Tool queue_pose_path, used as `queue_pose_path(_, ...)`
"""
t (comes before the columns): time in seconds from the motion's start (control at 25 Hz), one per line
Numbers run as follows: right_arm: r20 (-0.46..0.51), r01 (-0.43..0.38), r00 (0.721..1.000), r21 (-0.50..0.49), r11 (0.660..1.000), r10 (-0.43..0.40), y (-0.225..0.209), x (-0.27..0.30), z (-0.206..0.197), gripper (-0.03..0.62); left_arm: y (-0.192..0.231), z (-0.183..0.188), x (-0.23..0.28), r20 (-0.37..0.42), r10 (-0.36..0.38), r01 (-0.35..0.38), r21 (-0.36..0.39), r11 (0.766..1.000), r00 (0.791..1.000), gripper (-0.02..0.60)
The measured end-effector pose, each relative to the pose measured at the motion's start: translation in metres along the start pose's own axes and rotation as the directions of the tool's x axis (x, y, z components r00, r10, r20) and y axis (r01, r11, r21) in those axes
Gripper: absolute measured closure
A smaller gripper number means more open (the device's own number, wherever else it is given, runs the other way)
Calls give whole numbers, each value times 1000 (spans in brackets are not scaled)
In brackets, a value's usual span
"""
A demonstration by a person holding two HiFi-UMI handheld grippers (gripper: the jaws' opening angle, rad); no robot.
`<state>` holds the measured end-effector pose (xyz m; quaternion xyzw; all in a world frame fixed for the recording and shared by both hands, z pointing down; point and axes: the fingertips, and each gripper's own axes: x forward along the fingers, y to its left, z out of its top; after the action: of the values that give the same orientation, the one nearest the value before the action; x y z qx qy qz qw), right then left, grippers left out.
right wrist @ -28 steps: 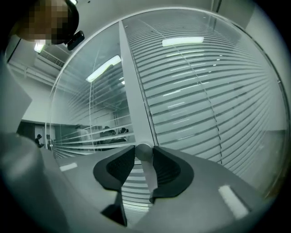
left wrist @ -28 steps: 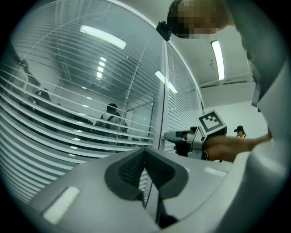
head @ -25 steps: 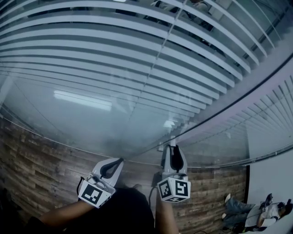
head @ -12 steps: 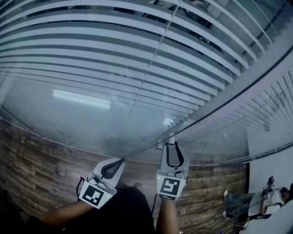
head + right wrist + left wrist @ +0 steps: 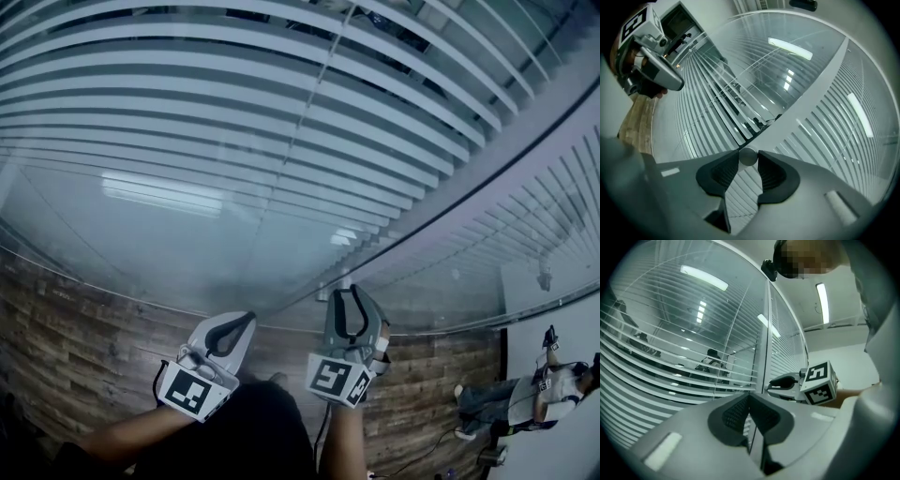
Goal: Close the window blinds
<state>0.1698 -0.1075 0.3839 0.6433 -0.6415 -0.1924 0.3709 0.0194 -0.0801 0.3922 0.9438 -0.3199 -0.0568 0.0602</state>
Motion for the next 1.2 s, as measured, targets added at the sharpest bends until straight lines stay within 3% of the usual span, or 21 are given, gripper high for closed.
queue_pose_path(0.08,74,-39,997,204,978,24,-2,-2,3,458,-4,2,2,11,-11,11,1,1000,1000,581)
queue_pose_path(0.12,119,-84,992,360,929,43,-4,-4,3,439,-6,1,2,13,-15,15,0,1000,1000,581)
queue_pose_path(0.2,203,-181,977,636,750,64,-8,-8,3,400,-10,-1,1,11,-22,22,-4,1000,1000,581)
queue_pose_path(0.28,255,-225,966,784,578,31,-13,-10,3,385,-14,-6,0,1,-33,33,-9,999,999,581)
queue_pose_path(0.32,257,-221,966,823,524,5,-15,-9,2,385,-16,-8,0,-4,-41,41,-10,999,999,581)
queue_pose_path(0.44,218,-178,975,885,430,-45,-20,-6,-4,399,-19,-9,2,-3,-54,54,-17,998,999,581)
queue_pose_path(0.56,189,-153,980,909,387,-55,-20,-3,-10,440,-15,-9,1,-2,-43,43,-22,999,999,581)
queue_pose_path(0.68,189,-153,981,908,390,-54,-21,-2,-11,462,-10,-11,-1,-8,-27,27,-33,999,1000,581)
queue_pose_path(0.84,184,-147,982,870,470,-33,-20,-1,-10,464,-5,-11,-1,-9,-18,17,-31,999,1000,581)
queue_pose_path(0.92,177,-138,984,839,526,-24,-19,-1,-9,464,-4,-11,0,-11,-15,15,-33,999,1000,581)
queue_pose_path(1.2,120,-71,993,617,784,-4,-8,0,-6,465,-10,-12,2,-4,-38,38,19,999,999,581)
